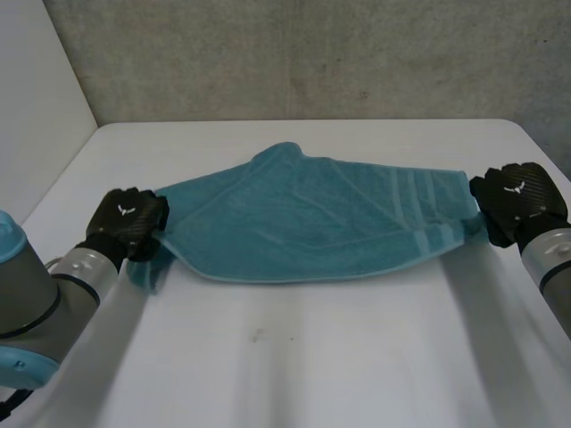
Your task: Fold the laundry
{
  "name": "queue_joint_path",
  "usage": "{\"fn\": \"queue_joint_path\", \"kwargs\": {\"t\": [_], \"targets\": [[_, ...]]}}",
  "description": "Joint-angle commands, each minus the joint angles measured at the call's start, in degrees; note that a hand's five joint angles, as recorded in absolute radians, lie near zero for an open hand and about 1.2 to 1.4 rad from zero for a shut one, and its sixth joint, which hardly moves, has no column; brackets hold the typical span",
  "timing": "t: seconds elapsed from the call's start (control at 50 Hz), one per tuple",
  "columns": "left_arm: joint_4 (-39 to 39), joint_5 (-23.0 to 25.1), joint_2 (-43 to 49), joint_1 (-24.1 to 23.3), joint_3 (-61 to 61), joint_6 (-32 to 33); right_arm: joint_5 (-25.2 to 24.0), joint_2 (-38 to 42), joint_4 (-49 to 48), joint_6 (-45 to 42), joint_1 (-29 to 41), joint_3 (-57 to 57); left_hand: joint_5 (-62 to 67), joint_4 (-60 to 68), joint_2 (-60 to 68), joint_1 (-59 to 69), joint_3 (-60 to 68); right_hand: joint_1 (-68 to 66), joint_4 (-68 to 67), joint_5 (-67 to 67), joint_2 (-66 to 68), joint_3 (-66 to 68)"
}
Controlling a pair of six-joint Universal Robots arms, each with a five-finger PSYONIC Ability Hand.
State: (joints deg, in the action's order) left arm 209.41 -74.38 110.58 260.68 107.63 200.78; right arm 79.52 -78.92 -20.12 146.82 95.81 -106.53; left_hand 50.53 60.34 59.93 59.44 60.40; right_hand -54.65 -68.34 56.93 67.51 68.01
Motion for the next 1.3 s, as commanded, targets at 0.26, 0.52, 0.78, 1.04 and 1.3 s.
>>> {"fn": "queue_joint_path", "kwargs": {"t": [0.26,0.52,0.78,1.04,1.3], "targets": [[-3.1,-0.4,5.1,2.6,-1.5,0.0,-0.5,0.8,-0.1,6.0,-7.8,1.8,-25.9,-25.7,-25.3,-24.8,-25.8,-25.4,-11.7,13.1,12.5,12.0],[-16.1,-0.6,1.5,0.6,-0.5,-0.9,0.2,1.0,-0.2,6.1,-9.2,1.9,-27.6,-27.4,-27.0,-26.5,-27.5,-25.4,-11.7,13.1,12.5,12.0],[-16.1,-4.7,1.8,-1.7,-0.1,-0.9,1.1,1.0,-0.5,5.8,-9.9,2.6,-27.3,-27.1,-26.7,-26.2,-27.1,-25.4,-11.7,13.1,12.5,12.0],[-12.5,-6.5,2.2,-0.2,-0.1,0.0,1.1,1.2,-0.4,5.8,-12.1,3.7,-26.8,-26.6,-26.2,-25.7,-26.6,-25.4,-11.7,13.1,12.5,12.0],[-9.6,-6.6,2.4,1.2,-0.1,2.4,1.1,1.3,-0.5,5.8,-12.1,3.4,-13.3,-13.1,-12.7,-12.2,-13.2,-25.4,-11.7,13.1,12.5,12.0]]}}
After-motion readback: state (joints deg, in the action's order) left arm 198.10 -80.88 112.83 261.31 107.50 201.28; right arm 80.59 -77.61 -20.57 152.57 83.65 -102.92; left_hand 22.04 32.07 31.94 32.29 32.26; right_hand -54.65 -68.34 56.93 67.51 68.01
